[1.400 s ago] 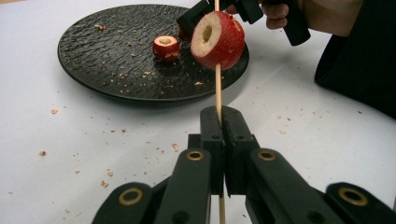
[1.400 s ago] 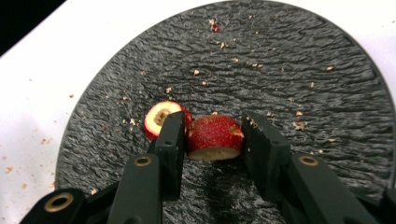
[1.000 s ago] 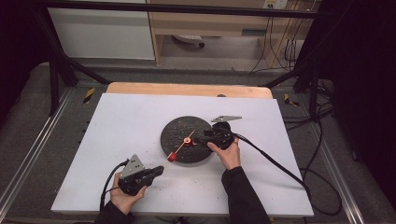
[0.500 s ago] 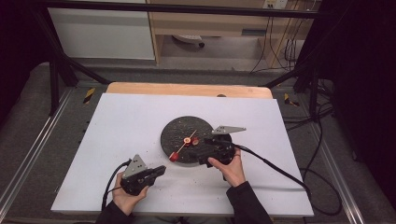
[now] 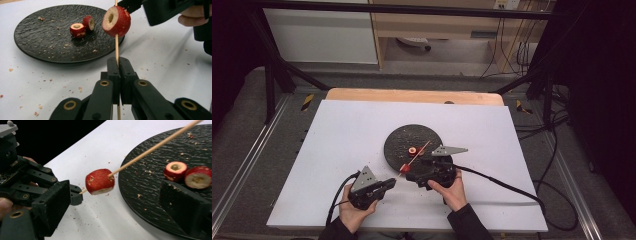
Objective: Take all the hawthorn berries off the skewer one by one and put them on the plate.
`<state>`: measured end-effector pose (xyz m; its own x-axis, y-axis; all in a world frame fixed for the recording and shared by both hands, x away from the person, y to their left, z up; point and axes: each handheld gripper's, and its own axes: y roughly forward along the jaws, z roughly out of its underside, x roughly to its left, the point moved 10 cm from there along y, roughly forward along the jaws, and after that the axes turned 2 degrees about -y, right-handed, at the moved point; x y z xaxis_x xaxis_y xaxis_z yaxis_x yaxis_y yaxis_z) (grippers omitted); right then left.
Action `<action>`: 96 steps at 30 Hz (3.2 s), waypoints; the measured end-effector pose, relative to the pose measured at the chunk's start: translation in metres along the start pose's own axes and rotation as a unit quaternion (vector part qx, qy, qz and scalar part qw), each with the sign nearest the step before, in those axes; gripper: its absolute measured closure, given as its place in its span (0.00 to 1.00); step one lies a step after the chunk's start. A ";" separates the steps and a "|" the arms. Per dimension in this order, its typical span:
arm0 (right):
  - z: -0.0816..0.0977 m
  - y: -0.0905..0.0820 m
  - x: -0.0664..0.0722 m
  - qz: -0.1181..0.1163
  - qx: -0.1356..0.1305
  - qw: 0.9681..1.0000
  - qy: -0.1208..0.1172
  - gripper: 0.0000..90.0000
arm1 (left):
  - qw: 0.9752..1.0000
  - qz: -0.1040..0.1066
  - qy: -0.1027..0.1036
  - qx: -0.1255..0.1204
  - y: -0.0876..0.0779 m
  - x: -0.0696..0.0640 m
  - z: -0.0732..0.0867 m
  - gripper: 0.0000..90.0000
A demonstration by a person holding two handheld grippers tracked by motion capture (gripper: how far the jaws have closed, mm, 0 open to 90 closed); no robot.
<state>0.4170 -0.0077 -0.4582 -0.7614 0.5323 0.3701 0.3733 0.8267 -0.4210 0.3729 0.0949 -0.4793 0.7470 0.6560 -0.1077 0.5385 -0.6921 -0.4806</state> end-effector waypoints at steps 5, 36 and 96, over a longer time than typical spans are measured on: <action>0.007 0.005 0.003 -0.011 0.004 1.000 -0.004 0.28 | 1.000 0.005 0.008 0.004 0.003 -0.006 0.001 0.98; -0.012 -0.006 -0.001 -0.029 -0.003 1.000 0.003 0.67 | 1.000 0.008 0.012 -0.009 -0.002 -0.008 -0.001 0.98; -0.005 0.014 -0.108 0.127 0.073 0.989 -0.006 0.67 | 0.999 -0.020 -0.015 -0.029 -0.022 0.020 -0.002 0.98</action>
<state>0.5076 -0.0525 -0.5002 -0.6593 0.7165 0.2279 0.4736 0.6312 -0.6142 0.3769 0.1231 -0.4685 0.7124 0.6922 -0.1158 0.5908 -0.6805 -0.4335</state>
